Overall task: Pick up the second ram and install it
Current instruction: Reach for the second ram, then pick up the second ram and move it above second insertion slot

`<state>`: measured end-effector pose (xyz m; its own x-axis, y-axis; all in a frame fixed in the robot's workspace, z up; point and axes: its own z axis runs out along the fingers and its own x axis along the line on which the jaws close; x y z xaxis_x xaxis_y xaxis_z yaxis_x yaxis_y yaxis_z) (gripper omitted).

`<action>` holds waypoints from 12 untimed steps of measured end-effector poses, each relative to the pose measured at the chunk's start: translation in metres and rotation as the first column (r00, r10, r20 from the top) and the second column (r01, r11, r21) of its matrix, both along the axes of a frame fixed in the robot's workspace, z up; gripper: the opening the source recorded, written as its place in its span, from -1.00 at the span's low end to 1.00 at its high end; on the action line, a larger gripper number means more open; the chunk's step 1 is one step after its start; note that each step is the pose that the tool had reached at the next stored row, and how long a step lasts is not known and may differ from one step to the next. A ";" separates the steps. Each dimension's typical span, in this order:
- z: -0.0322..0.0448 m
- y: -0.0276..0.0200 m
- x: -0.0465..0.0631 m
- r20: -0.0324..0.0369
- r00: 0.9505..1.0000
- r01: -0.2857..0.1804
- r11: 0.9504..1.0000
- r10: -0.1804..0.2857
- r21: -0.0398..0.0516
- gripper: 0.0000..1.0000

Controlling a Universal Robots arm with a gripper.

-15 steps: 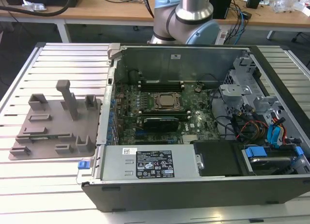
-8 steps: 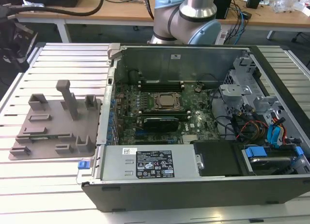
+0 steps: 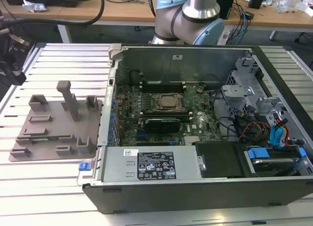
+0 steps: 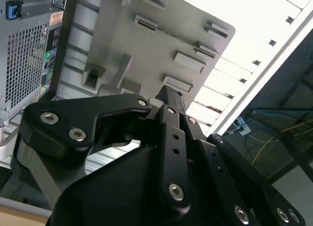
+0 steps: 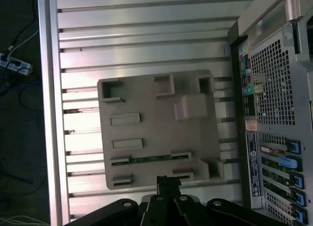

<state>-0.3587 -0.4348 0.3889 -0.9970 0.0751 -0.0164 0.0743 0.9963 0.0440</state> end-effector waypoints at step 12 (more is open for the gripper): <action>0.0000 -0.0004 0.000 0.000 1.000 0.000 1.000 0.000 0.000 -0.80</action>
<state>-0.3588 -0.4352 0.3889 -0.9970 0.0752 -0.0164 0.0745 0.9962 0.0441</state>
